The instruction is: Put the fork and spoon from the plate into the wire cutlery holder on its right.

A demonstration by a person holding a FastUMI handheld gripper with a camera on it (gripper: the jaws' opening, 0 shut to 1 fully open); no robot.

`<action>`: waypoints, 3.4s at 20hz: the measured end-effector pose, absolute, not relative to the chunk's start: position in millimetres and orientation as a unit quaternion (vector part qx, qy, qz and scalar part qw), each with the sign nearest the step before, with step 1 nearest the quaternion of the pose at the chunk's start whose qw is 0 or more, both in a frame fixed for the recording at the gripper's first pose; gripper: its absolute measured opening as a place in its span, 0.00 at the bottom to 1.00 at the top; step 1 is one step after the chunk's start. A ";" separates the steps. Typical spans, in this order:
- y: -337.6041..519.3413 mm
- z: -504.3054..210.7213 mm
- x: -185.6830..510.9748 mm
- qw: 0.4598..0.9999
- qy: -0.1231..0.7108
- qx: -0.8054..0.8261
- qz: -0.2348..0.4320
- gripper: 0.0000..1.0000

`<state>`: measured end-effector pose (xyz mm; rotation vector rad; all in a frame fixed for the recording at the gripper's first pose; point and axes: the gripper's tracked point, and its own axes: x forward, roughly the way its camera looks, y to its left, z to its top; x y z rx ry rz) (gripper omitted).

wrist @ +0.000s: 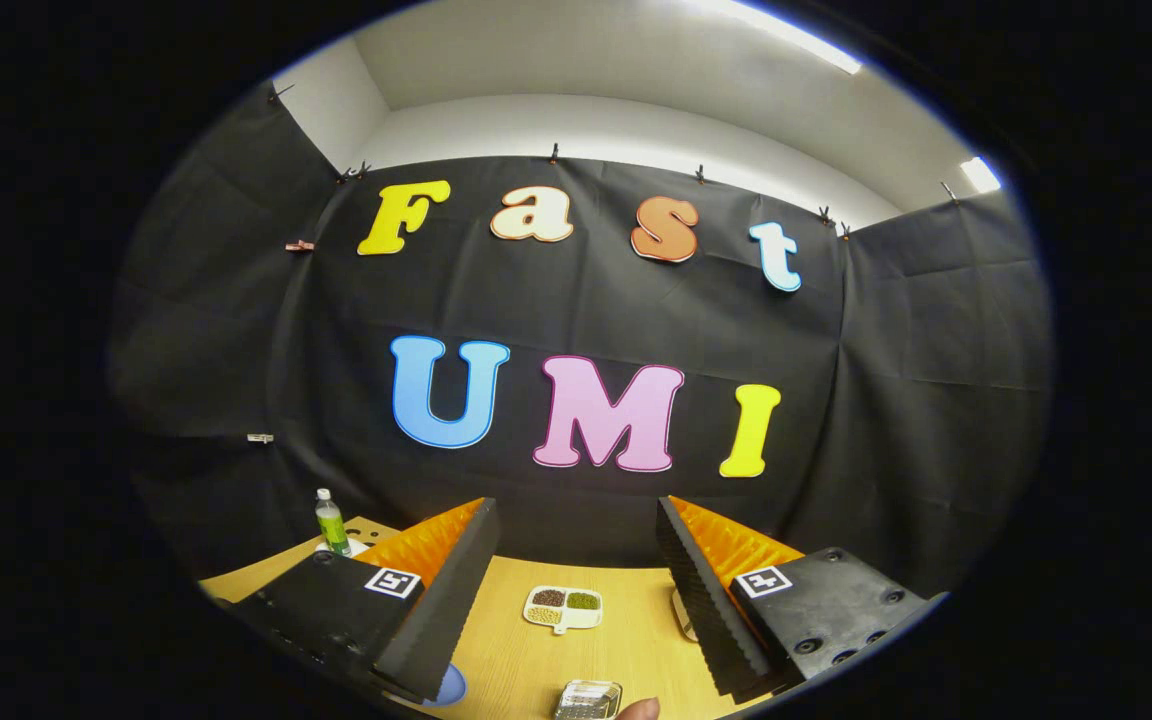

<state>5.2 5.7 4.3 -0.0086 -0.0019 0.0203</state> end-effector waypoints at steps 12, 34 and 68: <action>68.9 -65.6 -18.5 0.988 0.125 0.011 0.093 0.98; 230.5 -392.4 -102.6 0.819 0.549 0.051 0.157 0.76; 12.4 -307.0 -70.9 0.800 0.588 0.036 0.114 0.09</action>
